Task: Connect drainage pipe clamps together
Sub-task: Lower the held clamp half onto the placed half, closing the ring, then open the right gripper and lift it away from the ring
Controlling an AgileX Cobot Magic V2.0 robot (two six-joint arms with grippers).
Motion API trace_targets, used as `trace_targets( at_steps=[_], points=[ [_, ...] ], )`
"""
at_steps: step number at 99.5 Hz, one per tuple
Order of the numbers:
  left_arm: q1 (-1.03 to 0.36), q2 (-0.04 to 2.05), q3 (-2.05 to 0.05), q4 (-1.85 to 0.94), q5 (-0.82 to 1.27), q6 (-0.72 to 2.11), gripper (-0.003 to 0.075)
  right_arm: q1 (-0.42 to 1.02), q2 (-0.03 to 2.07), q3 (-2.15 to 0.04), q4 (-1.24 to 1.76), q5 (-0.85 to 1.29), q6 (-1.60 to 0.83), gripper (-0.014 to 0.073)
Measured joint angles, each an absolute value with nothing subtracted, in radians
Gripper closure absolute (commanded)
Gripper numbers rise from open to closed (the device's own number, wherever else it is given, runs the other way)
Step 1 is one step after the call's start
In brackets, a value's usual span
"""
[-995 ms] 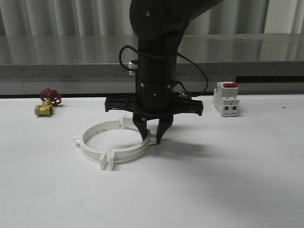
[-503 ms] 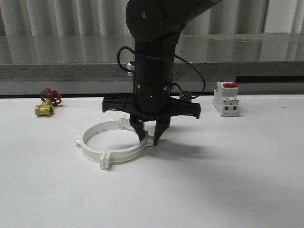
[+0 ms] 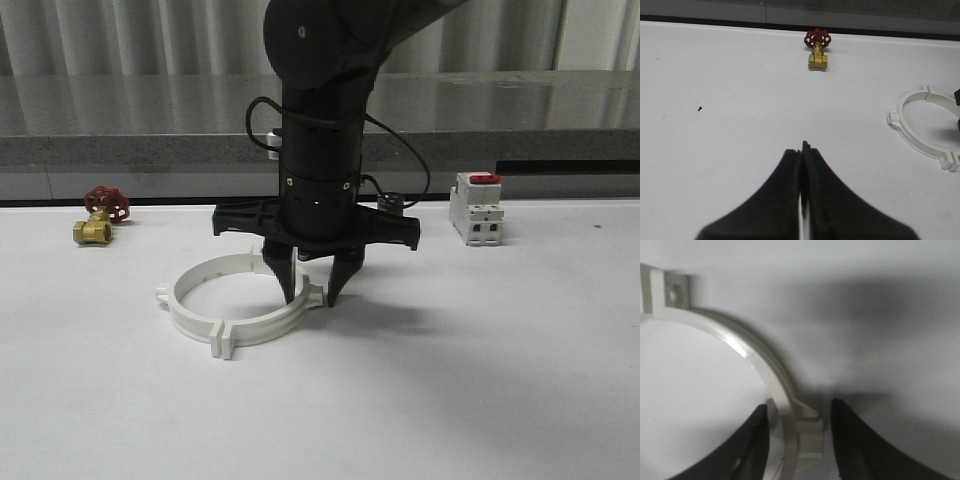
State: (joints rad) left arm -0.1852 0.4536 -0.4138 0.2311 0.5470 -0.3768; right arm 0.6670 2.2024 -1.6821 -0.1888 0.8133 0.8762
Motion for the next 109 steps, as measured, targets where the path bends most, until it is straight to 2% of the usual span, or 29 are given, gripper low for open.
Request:
trace_targets(
  at_steps=[9,33,53,90,109],
  points=[
    [-0.185,0.454,-0.414,0.231,0.547,-0.377,0.0741,0.668,2.202,-1.684,-0.189,0.807,0.876,0.0114],
    [-0.185,0.454,-0.414,0.231,0.547,-0.377,0.0741,0.668,2.202,-1.684,-0.189,0.805,0.875,0.0114],
    [-0.185,0.454,-0.414,0.231,0.547,-0.377,0.0741,0.666,2.169,-1.683,-0.189,0.807,0.782,0.0114],
    [-0.185,0.454,-0.414,0.231,0.547,-0.377,0.0741,0.577,1.960,-1.669,-0.189,0.820,0.528,0.0114],
    [-0.185,0.454,-0.414,0.231,0.547,-0.377,0.0741,0.477,1.811,-1.577,-0.189,0.824,0.344,0.0114]
  ],
)
